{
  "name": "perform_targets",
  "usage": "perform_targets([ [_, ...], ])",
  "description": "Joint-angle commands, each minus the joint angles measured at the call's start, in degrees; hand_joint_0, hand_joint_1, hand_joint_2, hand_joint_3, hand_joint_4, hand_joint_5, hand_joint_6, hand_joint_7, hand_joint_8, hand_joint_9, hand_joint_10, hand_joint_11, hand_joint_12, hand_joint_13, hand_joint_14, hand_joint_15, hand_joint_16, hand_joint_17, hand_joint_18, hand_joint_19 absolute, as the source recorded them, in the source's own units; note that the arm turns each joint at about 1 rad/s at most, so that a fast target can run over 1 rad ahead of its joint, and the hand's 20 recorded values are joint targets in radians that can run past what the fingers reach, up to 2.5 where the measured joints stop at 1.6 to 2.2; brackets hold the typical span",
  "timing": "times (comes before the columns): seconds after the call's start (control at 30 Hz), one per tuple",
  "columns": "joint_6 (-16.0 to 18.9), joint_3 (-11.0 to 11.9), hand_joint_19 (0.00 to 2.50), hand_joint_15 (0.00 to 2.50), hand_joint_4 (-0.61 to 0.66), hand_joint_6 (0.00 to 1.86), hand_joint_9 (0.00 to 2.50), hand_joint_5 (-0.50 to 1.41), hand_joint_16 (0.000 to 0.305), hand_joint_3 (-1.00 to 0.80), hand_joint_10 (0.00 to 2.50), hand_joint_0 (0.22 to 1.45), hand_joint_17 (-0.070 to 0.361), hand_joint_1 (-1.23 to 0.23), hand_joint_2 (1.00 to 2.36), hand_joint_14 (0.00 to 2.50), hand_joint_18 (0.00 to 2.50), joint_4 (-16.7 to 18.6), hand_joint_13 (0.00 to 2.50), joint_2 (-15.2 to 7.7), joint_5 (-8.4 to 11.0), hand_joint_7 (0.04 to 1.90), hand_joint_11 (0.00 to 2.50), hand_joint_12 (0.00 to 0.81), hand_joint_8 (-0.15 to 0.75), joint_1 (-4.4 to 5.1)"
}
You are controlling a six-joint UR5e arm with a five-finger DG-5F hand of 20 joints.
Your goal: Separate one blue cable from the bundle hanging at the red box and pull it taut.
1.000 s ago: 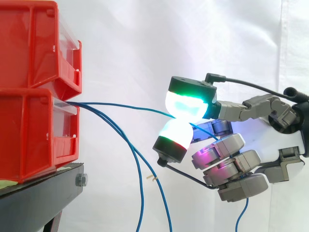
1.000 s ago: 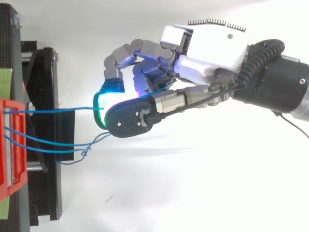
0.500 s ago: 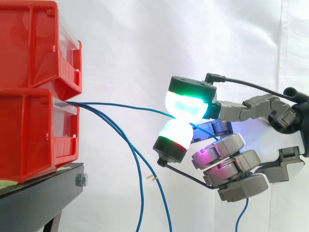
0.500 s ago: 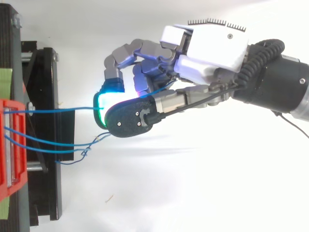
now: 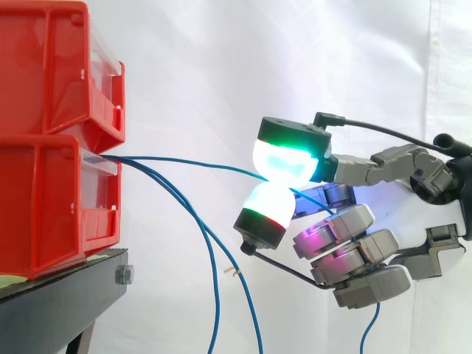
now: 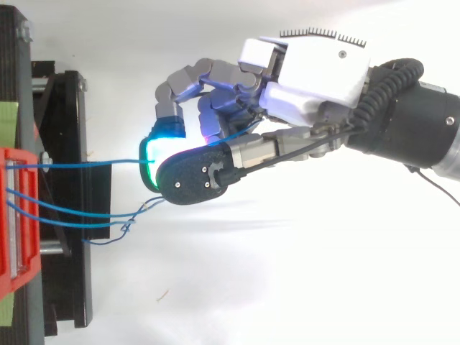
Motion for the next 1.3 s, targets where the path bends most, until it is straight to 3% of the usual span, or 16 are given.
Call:
perform_targets([
  [0.0,0.0,0.06,1.96,1.29,-0.14,0.97,0.56,-0.19,0.032,-0.41,2.5,0.8,0.072,-0.74,1.01,2.5,1.24,0.0,0.71,0.0,0.0,1.44,1.05,0.328,0.288,-0.06],
  [1.27,0.0,-0.03,1.97,1.29,-0.14,0.97,0.58,-0.19,0.033,-0.41,2.5,0.79,0.073,-0.75,1.0,2.5,1.24,0.0,0.71,0.0,0.0,1.43,1.05,0.328,0.284,0.03],
])
